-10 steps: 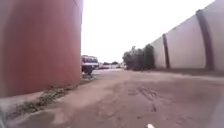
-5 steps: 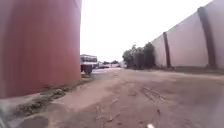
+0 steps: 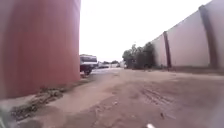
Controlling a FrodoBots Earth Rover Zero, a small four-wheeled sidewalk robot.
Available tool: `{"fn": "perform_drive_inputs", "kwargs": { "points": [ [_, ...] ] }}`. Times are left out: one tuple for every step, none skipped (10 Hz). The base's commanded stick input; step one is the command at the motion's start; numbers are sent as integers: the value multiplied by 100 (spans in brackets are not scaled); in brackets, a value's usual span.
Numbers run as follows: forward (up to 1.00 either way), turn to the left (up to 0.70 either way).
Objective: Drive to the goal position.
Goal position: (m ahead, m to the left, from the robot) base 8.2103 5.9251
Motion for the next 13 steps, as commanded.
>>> {"fn": "perform_drive_inputs", "kwargs": {
  "points": [
    [30,0],
    [30,0],
    [30,0],
    [30,0],
    [30,0],
    [30,0],
    [30,0],
    [30,0],
    [30,0],
    [30,0],
    [30,0],
    [30,0],
    [30,0]
  ]
}}
